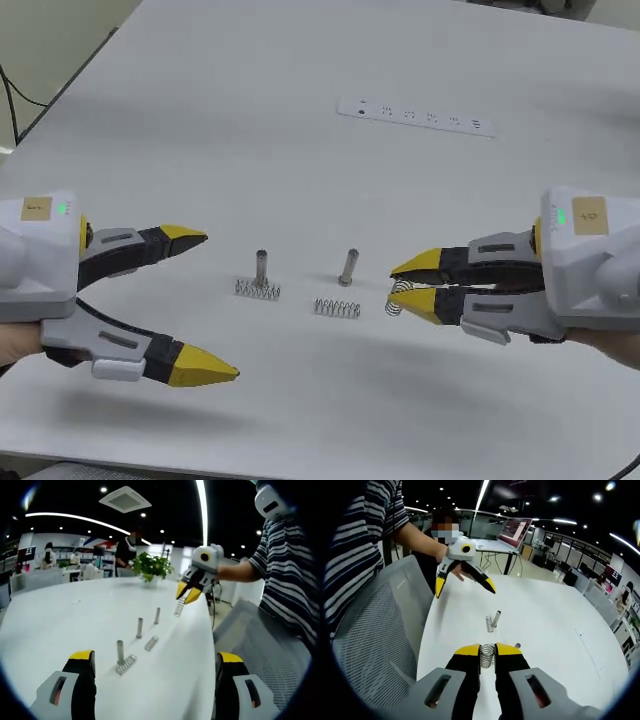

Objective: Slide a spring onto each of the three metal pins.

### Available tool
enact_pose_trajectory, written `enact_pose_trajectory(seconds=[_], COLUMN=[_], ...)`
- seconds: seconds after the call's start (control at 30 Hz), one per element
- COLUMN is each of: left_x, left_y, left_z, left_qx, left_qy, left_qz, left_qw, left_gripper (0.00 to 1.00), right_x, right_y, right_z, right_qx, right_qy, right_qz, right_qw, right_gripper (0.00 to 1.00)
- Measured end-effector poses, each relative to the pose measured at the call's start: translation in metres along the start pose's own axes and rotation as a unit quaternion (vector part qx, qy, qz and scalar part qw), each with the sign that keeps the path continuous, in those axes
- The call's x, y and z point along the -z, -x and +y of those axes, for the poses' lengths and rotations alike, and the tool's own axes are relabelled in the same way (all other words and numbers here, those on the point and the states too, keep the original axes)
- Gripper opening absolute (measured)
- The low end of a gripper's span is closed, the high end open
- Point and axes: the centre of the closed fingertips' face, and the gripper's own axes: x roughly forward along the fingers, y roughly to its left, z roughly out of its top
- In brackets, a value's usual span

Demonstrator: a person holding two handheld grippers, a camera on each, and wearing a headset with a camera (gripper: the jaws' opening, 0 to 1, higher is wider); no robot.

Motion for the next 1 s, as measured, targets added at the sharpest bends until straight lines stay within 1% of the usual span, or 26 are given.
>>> enact_pose_trajectory(seconds=[0.13,0.2,0.27,0.37,0.43,0.47,0.5,0.63,0.67,0.73,0.77,0.8,0.83,0.9,1.0], left_x=[0.000,0.000,0.000,0.000,0.000,0.000,0.000,0.000,0.000,0.000,0.000,0.001,0.000,0.000,0.000], left_y=[0.000,0.000,0.000,0.001,0.001,0.001,0.002,0.002,0.003,0.003,0.003,0.003,0.003,0.003,0.003], left_z=[0.001,0.002,0.002,0.003,0.004,0.004,0.004,0.005,0.006,0.006,0.006,0.006,0.006,0.005,0.006], left_qx=[-0.001,-0.003,-0.002,-0.006,-0.007,-0.007,-0.008,-0.010,-0.010,-0.010,-0.011,-0.011,-0.011,-0.011,-0.012], left_qy=[0.002,0.002,0.006,0.004,0.004,0.004,0.004,0.005,0.005,0.005,0.005,0.005,0.006,0.005,0.005], left_qz=[0.000,0.000,-0.002,-0.001,-0.002,-0.002,-0.002,-0.004,-0.004,-0.003,-0.003,-0.003,-0.003,-0.004,-0.004], left_qw=[1.0000,1.0000,1.0000,1.0000,1.0000,1.0000,1.0000,0.9999,0.9999,0.9999,0.9999,0.9999,0.9999,0.9999,0.9999], left_gripper=[0.98,0.98,0.98,0.98,0.98,0.98,0.98,0.98,0.98,0.98,0.98,0.98,0.98,0.98,0.98], right_x=[0.004,0.005,0.007,0.012,0.015,0.017,0.019,0.024,0.026,0.029,0.031,0.032,0.033,0.036,0.042], right_y=[0.001,0.004,0.007,0.011,0.014,0.016,0.018,0.026,0.028,0.031,0.034,0.035,0.037,0.038,0.038], right_z=[-0.005,-0.010,-0.017,-0.026,-0.031,-0.035,-0.038,-0.053,-0.058,-0.067,-0.073,-0.075,-0.079,-0.082,-0.084], right_qx=[0.009,0.017,0.027,0.045,0.052,0.063,0.067,0.095,0.106,0.124,0.137,0.138,0.149,0.150,0.155], right_qy=[-0.004,-0.008,-0.012,-0.017,-0.023,-0.025,-0.028,-0.043,-0.046,-0.061,-0.071,-0.075,-0.087,-0.099,-0.101], right_qz=[0.003,0.003,0.004,0.007,0.010,0.011,0.012,0.010,0.010,0.008,0.004,0.004,-0.002,-0.004,0.002], right_qw=[0.9999,0.9998,0.9996,0.9988,0.9983,0.9977,0.9973,0.9945,0.9933,0.9904,0.9881,0.9876,0.9850,0.9837,0.9827], right_gripper=[0.07,0.07,0.07,0.07,0.07,0.07,0.07,0.07,0.07,0.07,0.07,0.07,0.07,0.07,0.07])
